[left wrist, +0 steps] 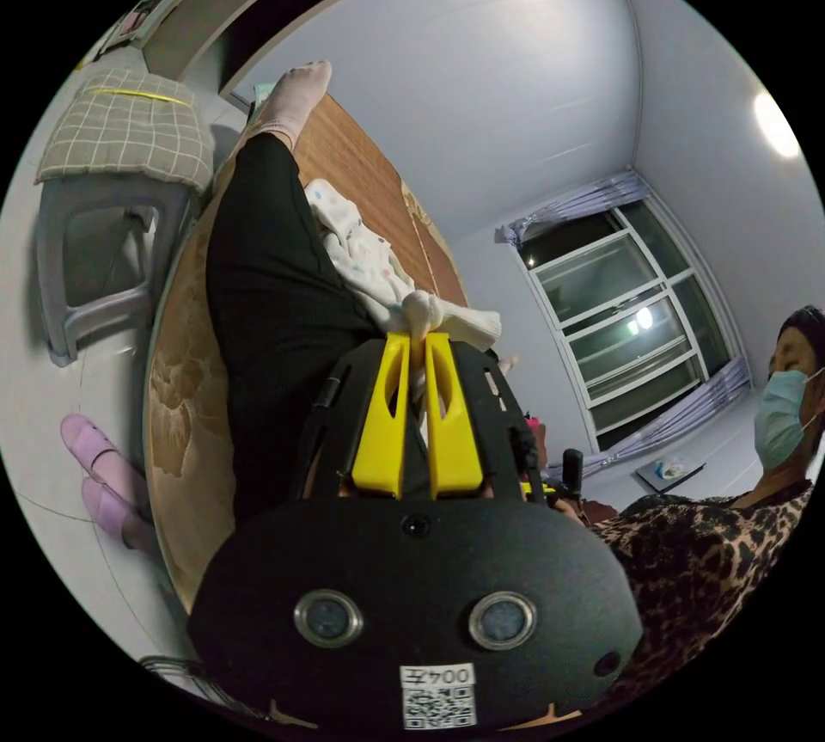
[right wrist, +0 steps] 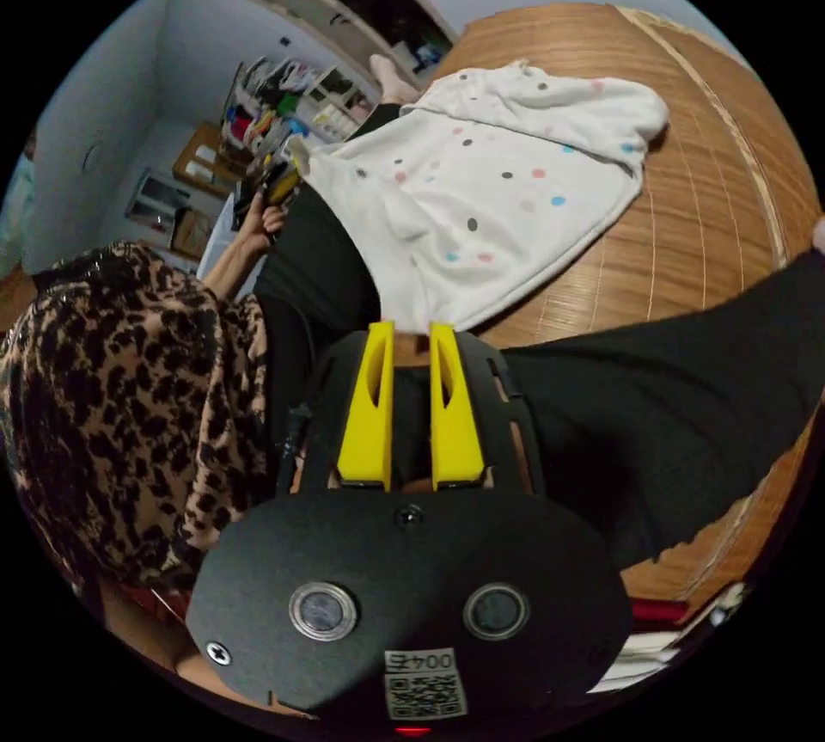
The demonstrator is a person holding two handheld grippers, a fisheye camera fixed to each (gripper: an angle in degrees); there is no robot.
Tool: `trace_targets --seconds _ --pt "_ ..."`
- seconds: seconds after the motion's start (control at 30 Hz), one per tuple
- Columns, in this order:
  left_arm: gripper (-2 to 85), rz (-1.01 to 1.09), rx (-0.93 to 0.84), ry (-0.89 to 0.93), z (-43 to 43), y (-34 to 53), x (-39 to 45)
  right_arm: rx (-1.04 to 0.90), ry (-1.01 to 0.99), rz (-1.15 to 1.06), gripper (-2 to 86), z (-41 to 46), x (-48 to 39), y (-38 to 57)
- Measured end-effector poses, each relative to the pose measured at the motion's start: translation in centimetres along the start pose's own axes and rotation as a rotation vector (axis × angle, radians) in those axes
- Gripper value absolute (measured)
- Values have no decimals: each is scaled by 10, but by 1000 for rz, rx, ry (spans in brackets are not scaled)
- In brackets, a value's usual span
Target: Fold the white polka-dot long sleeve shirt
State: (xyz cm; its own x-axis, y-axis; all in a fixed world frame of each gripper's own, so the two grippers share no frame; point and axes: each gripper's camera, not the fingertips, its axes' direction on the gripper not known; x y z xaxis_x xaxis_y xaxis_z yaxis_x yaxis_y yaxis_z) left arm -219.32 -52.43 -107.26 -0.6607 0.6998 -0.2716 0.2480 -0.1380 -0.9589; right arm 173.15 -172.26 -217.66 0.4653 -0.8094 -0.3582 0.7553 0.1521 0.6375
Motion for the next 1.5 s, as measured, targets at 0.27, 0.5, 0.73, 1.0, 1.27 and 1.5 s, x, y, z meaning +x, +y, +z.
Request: trace_targets --seconds 0.27,0.5,0.73,1.0,1.27,1.5 --pt "31 3 8 -8 -5 8 -5 130 -112 447 123 22 43 -2" --pt "32 11 8 -5 -4 12 -8 -137 -208 579 157 82 61 -18" --pt "32 10 7 20 -2 13 -14 -233 -190 671 169 110 76 -21" --pt "31 -6 11 55 4 13 -20 -159 -322 805 131 117 98 -5" --pt "31 -11 10 62 15 9 -20 -136 -333 805 109 117 95 0" --pt "32 -11 9 61 25 4 -18 -134 -337 776 112 114 84 -1"
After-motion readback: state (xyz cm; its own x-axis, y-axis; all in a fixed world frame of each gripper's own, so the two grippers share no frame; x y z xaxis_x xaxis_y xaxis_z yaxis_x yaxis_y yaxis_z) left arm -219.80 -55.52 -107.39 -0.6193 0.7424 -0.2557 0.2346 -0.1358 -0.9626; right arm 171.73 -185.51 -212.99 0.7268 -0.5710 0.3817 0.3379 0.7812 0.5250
